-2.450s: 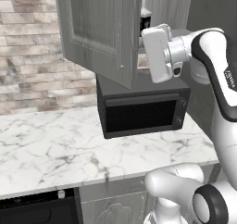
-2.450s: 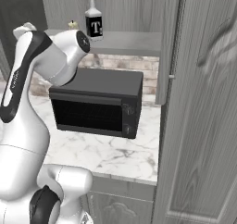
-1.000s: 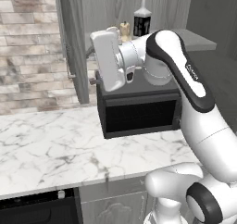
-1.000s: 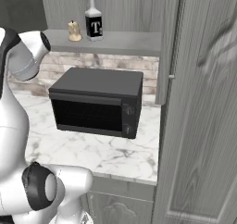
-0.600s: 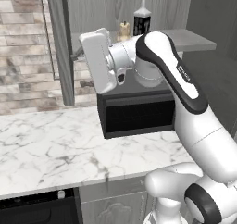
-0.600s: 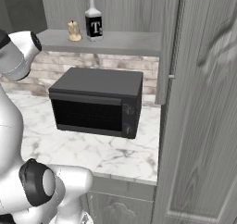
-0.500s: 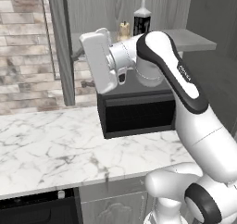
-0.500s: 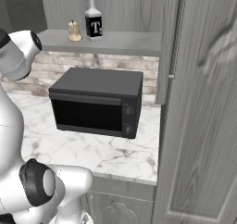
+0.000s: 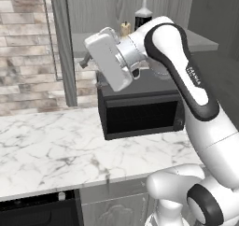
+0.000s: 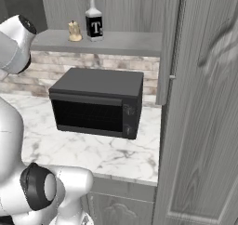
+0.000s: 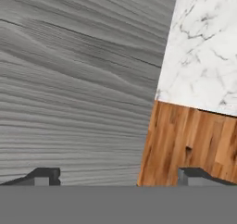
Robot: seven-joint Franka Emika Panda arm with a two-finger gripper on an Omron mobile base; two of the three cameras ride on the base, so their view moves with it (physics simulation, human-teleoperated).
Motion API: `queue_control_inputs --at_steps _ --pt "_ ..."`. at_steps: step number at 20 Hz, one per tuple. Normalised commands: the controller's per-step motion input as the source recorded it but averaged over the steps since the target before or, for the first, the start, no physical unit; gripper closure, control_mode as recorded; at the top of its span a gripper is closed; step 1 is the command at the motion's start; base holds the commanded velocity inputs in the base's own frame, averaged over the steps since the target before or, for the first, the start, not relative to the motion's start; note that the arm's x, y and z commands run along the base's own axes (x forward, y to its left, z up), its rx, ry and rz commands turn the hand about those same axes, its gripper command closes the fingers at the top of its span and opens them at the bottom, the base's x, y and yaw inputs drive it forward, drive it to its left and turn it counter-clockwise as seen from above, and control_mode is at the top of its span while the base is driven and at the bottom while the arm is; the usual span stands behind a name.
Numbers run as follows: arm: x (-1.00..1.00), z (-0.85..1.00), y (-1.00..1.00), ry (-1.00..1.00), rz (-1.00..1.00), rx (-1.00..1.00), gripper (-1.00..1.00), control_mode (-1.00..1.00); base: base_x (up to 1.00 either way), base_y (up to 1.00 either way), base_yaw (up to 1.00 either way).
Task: Get the candle and the liquor from the cabinet and move them to the dining counter.
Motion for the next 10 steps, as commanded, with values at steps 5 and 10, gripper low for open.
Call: queue_control_inputs --at_steps 5,10 --pt "-0.28 0.00 -0.50 -0.19 -0.11 -0.24 -1.00 -1.00 0.00 0.00 0.00" --pt "-0.17 0.00 -0.68 -0.17 -0.10 -0.20 -1.00 -1.00 0.00 0.00 0.00"
